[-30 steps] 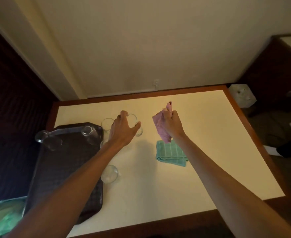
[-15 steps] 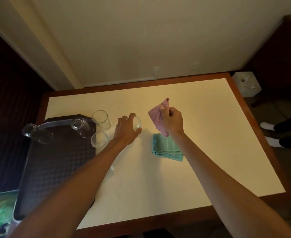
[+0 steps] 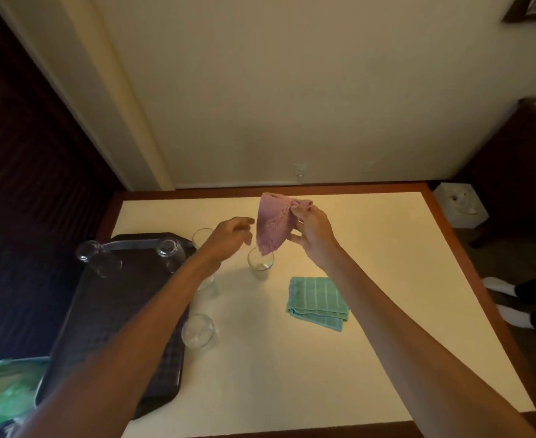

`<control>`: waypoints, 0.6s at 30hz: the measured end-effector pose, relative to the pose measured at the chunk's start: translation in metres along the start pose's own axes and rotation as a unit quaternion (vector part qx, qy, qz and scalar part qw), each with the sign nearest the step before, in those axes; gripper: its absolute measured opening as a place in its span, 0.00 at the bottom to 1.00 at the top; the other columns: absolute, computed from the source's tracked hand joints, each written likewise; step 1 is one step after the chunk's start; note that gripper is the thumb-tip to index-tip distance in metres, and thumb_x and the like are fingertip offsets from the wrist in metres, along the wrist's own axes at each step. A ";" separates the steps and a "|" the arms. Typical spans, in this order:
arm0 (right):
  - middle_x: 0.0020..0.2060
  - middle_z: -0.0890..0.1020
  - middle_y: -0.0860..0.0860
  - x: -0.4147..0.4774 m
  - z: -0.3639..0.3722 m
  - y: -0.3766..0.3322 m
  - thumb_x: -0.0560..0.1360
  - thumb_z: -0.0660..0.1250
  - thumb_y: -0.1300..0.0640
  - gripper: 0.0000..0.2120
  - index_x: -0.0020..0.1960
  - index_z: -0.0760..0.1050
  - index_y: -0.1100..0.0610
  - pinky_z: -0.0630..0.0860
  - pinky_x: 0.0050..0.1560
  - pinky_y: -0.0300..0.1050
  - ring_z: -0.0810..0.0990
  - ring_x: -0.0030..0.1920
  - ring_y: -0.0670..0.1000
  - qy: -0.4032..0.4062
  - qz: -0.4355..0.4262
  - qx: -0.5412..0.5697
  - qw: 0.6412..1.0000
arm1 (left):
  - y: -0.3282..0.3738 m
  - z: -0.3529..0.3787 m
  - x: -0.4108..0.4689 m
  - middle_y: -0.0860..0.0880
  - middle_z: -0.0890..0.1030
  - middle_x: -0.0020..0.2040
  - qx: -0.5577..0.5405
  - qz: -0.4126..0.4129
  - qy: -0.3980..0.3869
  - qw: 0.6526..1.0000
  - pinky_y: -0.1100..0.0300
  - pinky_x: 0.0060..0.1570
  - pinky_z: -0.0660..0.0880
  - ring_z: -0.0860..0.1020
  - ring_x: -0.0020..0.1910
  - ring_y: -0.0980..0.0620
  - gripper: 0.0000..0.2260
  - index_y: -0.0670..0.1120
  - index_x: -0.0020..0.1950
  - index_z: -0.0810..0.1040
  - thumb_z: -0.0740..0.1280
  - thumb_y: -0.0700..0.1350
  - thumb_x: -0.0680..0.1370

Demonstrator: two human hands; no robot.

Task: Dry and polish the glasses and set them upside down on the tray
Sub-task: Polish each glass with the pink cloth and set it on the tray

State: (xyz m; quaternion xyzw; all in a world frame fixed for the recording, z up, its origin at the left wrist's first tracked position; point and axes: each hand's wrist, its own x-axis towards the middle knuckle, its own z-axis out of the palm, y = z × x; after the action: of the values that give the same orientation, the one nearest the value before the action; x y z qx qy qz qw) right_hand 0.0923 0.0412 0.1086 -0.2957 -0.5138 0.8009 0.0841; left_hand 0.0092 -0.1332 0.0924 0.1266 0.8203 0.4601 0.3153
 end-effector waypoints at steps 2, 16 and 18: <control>0.46 0.78 0.56 -0.005 0.020 -0.009 0.80 0.59 0.64 0.05 0.51 0.73 0.58 0.78 0.49 0.54 0.79 0.48 0.55 -0.039 0.025 0.058 0.997 | 0.013 -0.027 -0.014 0.47 0.81 0.63 -0.121 -0.019 -0.054 0.991 0.47 0.61 0.70 0.75 0.66 0.44 0.13 0.43 0.64 0.80 0.63 0.39 0.81; 0.43 0.84 0.55 -0.016 0.079 -0.044 0.73 0.74 0.53 0.12 0.52 0.80 0.60 0.81 0.44 0.48 0.84 0.44 0.54 -0.207 0.018 -0.160 0.965 | 0.044 -0.134 -0.059 0.50 0.84 0.44 -0.213 0.032 -0.025 0.976 0.53 0.48 0.75 0.79 0.49 0.49 0.08 0.49 0.50 0.79 0.74 0.49 0.76; 0.44 0.84 0.57 -0.016 0.086 -0.050 0.71 0.76 0.53 0.18 0.53 0.80 0.64 0.81 0.48 0.53 0.84 0.45 0.56 -0.224 -0.016 -0.190 0.956 | 0.054 -0.142 -0.058 0.49 0.82 0.46 -0.213 0.037 -0.021 0.976 0.53 0.48 0.77 0.79 0.49 0.49 0.05 0.48 0.51 0.78 0.72 0.47 0.79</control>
State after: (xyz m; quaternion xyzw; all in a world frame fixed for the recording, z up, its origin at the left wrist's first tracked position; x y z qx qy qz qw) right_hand 0.0483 -0.0091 0.1839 -0.1107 -0.6671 0.7325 -0.0784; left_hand -0.0402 -0.2285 0.2142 0.0966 0.6909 0.6332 0.3352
